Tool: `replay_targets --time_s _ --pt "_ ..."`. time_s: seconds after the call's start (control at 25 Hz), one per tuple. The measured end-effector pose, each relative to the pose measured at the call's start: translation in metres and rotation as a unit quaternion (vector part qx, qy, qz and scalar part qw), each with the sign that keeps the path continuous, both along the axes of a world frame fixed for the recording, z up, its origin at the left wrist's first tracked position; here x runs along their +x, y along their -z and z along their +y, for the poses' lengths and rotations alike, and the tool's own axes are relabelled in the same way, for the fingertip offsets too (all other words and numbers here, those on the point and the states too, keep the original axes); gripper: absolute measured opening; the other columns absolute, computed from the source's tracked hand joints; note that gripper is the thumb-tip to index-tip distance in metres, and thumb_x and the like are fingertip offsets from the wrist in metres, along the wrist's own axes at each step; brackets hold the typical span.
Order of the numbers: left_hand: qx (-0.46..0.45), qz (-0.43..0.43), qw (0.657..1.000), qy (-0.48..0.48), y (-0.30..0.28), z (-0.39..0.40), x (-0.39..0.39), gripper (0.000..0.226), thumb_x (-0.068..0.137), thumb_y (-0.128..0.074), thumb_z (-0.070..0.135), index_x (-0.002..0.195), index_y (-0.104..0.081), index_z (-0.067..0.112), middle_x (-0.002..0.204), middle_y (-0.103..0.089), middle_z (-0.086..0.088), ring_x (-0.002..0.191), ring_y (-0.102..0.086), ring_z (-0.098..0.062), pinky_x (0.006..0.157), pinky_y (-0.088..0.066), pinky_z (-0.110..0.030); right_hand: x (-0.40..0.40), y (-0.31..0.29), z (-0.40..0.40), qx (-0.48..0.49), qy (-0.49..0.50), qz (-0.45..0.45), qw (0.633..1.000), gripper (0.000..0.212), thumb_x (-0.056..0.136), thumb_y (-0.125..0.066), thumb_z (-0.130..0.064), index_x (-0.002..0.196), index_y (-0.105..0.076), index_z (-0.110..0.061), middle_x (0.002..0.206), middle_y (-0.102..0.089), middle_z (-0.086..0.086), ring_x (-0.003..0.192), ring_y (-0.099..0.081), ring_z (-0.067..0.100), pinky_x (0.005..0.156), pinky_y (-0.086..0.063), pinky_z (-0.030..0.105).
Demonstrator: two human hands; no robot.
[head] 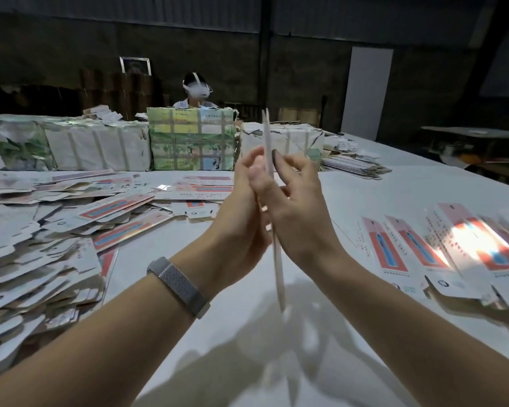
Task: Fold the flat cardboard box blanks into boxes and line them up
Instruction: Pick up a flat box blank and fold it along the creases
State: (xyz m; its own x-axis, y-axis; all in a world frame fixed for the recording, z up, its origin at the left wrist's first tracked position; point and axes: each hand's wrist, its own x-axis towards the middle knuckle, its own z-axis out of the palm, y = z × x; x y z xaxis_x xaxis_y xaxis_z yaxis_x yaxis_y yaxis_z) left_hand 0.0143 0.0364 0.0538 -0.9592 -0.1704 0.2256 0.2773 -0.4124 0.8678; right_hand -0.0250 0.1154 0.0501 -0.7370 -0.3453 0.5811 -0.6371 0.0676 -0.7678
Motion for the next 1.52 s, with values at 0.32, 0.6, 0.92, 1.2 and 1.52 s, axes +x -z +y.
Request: replay_targets --time_s 0.32,0.6,0.92,1.2,1.52 --pt "-0.095 0.025 0.988 -0.123 0.006 -0.024 0.008 0.039 0.097 -0.063 0.029 0.132 -0.047 0.032 0.095 -0.078 0.003 0.076 -0.077 -0.021 0.058 -0.060 -0.030 -0.012 -0.003 0.008 -0.076 -0.114 -0.028 0.990 0.055 0.106 -0.044 -0.022 0.155 -0.024 -0.038 0.115 -0.057 -0.031 0.102 -0.068 0.003 0.071 -0.057 0.019" --pt "-0.135 0.095 0.981 -0.098 0.012 -0.011 0.003 0.028 0.105 -0.051 0.025 0.130 -0.043 0.036 0.110 -0.073 0.000 0.100 -0.073 -0.017 0.078 -0.060 -0.029 -0.008 0.010 0.006 -0.093 -0.183 -0.043 0.978 0.055 0.106 -0.037 -0.029 0.153 -0.015 -0.048 0.121 -0.049 -0.045 0.117 -0.057 -0.007 0.090 -0.053 0.019" --pt "-0.149 0.088 0.982 -0.072 0.015 -0.009 0.002 0.032 0.106 -0.041 0.028 0.137 -0.046 0.027 0.100 -0.074 0.004 0.090 -0.073 -0.013 0.072 -0.058 -0.025 -0.007 -0.001 0.010 -0.154 -0.138 -0.100 0.973 0.029 0.106 -0.041 -0.022 0.117 -0.053 -0.046 0.108 -0.070 -0.010 0.100 -0.071 0.015 0.075 -0.059 0.025" --pt "-0.154 0.128 0.974 -0.107 0.009 -0.009 0.005 0.053 0.087 -0.042 0.027 0.139 -0.038 0.038 0.102 -0.069 0.004 0.082 -0.072 -0.014 0.068 -0.058 -0.027 -0.007 -0.002 0.007 -0.149 -0.127 -0.093 0.976 0.028 0.105 -0.041 -0.016 0.108 -0.056 -0.040 0.097 -0.073 -0.013 0.099 -0.069 0.017 0.081 -0.060 0.032" --pt "-0.175 0.106 0.974 -0.095 0.009 -0.004 0.008 0.024 0.108 -0.044 0.023 0.129 -0.040 0.034 0.082 -0.071 0.010 0.073 -0.072 -0.009 0.065 -0.057 -0.023 -0.005 -0.002 0.009 -0.194 -0.183 -0.104 0.958 0.018 0.095 -0.043 -0.016 0.108 -0.055 -0.021 0.105 -0.069 0.011 0.088 -0.069 0.015 0.077 -0.058 0.032"
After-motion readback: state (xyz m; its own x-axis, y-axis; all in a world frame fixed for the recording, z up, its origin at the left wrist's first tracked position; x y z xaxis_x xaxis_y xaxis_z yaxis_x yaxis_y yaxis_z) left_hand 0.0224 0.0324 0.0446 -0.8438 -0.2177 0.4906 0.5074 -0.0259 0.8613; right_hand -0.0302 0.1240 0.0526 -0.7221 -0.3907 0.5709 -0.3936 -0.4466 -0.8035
